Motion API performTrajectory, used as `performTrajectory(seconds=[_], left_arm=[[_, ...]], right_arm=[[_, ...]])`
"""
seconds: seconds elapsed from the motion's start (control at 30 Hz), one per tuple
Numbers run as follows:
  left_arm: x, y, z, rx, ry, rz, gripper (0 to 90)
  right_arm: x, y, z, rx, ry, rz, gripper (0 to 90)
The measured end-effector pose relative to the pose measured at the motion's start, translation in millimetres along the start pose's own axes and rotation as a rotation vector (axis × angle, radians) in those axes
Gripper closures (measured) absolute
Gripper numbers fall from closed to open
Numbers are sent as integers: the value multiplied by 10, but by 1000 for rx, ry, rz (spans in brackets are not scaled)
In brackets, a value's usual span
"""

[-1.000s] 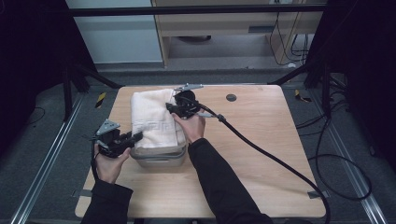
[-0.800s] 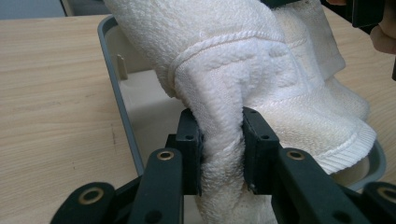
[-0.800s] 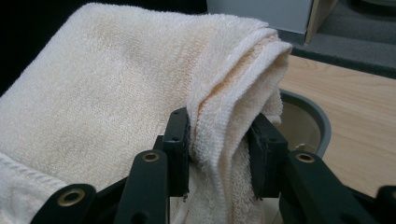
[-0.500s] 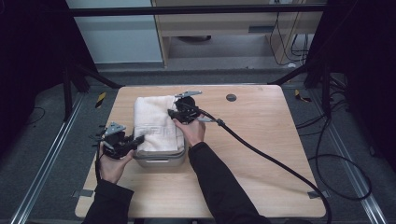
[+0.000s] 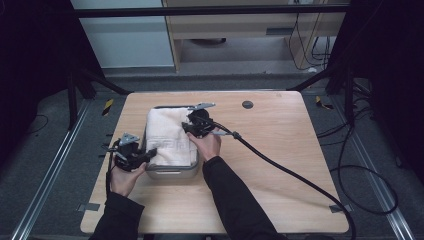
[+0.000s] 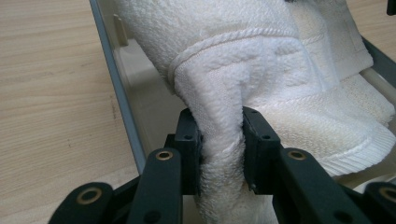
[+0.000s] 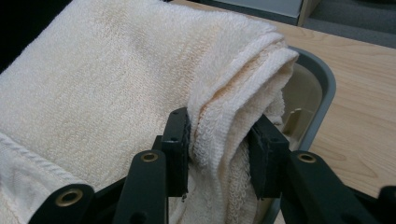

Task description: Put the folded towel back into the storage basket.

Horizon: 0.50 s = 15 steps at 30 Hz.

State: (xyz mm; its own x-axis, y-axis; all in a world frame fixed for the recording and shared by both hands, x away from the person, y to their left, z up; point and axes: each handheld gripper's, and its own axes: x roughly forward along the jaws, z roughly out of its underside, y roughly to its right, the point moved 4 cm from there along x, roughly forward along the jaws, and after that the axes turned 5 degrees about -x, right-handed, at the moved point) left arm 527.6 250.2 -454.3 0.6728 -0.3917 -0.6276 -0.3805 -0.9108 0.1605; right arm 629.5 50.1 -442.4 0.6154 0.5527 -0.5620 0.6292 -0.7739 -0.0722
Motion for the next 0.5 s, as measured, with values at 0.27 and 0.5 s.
performTrajectory(seconds=[0.27, 0.5], left_arm=[[42, 2, 18, 3, -17, -6, 684], [18, -19, -5, -4, 8, -41, 562]], right_arm=[[48, 26, 89, -16, -8, 10, 615], [24, 33, 94, -32, -11, 17, 592]])
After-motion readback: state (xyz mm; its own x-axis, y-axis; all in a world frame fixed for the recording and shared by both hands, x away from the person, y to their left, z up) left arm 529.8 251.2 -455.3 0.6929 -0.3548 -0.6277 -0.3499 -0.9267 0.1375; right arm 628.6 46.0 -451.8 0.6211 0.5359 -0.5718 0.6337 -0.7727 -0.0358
